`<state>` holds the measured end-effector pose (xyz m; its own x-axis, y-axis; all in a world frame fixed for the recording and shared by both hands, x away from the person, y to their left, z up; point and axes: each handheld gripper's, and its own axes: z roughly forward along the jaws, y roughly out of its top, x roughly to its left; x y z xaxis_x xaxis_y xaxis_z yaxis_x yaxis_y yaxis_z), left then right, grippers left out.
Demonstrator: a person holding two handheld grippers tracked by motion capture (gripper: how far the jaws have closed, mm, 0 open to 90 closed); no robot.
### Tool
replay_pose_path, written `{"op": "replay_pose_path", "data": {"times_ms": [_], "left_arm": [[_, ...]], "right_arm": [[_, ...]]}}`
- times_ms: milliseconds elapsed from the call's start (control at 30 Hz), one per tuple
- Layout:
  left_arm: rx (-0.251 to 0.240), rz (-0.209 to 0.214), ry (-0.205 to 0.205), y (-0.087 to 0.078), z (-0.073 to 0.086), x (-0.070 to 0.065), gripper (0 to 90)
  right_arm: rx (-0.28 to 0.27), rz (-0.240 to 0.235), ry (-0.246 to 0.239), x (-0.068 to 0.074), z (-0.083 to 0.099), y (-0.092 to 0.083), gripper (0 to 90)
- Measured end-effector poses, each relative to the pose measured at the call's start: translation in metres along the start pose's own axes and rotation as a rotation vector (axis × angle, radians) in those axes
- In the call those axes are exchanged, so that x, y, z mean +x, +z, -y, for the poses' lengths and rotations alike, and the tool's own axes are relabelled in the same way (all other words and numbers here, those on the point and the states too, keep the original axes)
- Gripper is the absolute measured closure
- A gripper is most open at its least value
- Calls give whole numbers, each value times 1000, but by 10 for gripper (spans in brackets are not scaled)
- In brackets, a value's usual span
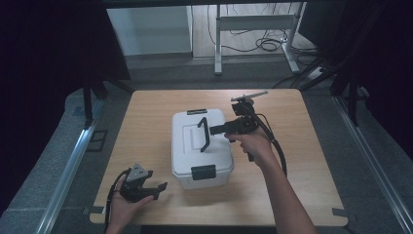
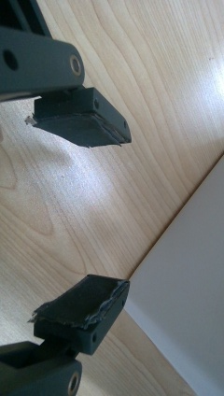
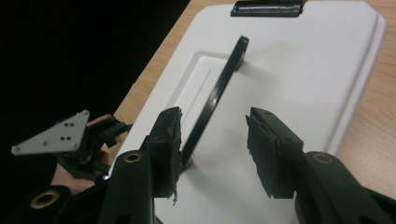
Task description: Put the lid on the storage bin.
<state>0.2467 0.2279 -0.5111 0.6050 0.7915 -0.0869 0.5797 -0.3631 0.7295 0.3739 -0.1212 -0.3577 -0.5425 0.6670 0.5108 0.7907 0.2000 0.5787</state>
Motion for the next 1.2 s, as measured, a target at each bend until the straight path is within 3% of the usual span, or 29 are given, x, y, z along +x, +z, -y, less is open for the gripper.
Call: {"op": "replay_pose_path", "data": {"times_ms": [500,533,867,1200], "left_arm": [[15,-8,7,1,0,0,256],[18,-7,9,1,0,0,256],[17,-8,5,1,1,0,256],[21,-10,7,2,1,0,256]], "right_arm": [[-111,40,-47,-41,47,-35,547],[-115,45,-45,-48,55,-38,546],[-166,28,-36,-74,84,-47,541],[-206,32,2,-110,130,-45,539]]}}
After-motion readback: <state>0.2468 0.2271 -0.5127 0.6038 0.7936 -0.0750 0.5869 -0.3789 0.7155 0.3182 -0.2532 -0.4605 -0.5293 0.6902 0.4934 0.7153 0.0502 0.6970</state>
